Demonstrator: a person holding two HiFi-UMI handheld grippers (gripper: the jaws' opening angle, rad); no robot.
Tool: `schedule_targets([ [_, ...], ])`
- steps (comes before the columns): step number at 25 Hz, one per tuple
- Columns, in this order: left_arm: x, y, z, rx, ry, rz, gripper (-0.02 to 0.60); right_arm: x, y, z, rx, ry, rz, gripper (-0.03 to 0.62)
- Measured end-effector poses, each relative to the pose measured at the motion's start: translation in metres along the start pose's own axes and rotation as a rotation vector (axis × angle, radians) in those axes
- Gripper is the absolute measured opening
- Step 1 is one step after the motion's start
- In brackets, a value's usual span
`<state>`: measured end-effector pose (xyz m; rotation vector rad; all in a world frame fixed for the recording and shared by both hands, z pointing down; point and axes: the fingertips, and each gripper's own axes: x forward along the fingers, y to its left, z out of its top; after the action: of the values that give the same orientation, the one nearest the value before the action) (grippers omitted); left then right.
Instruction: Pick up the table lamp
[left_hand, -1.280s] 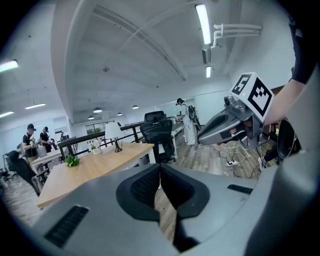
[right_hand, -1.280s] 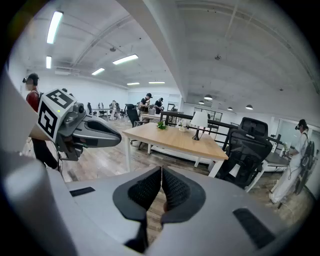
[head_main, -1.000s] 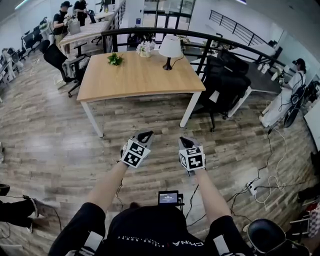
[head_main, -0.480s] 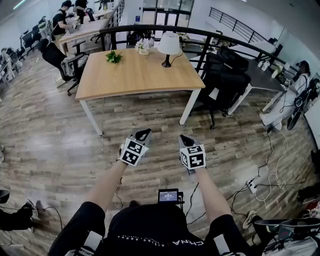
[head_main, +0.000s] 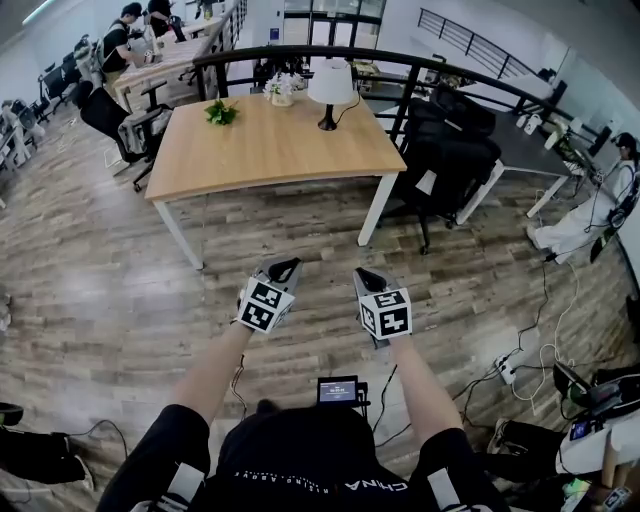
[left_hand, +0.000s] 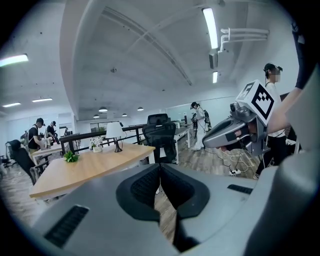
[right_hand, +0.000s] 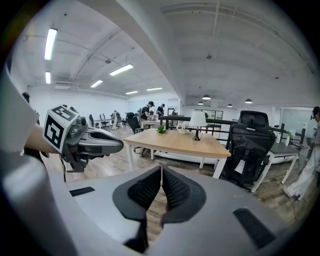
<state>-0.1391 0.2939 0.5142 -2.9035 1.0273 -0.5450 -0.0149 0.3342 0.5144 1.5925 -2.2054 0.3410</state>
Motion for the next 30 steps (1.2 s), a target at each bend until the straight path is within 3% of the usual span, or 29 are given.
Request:
schedule_targets([
  [8, 0.039, -0.029, 0.005, 0.027, 0.032, 0.006, 0.02, 0.002, -0.052, -0.018, 0.013, 0.019, -0.008, 0.034],
  [17, 0.087, -0.012, -0.004, 0.029, 0.055, -0.007, 0.02, 0.04, -0.085, -0.014, 0.078, -0.01, 0.01, 0.034],
  [30, 0.199, 0.113, 0.016, 0.045, 0.041, -0.089, 0.02, 0.175, -0.137, 0.053, 0.061, 0.03, -0.041, 0.034],
])
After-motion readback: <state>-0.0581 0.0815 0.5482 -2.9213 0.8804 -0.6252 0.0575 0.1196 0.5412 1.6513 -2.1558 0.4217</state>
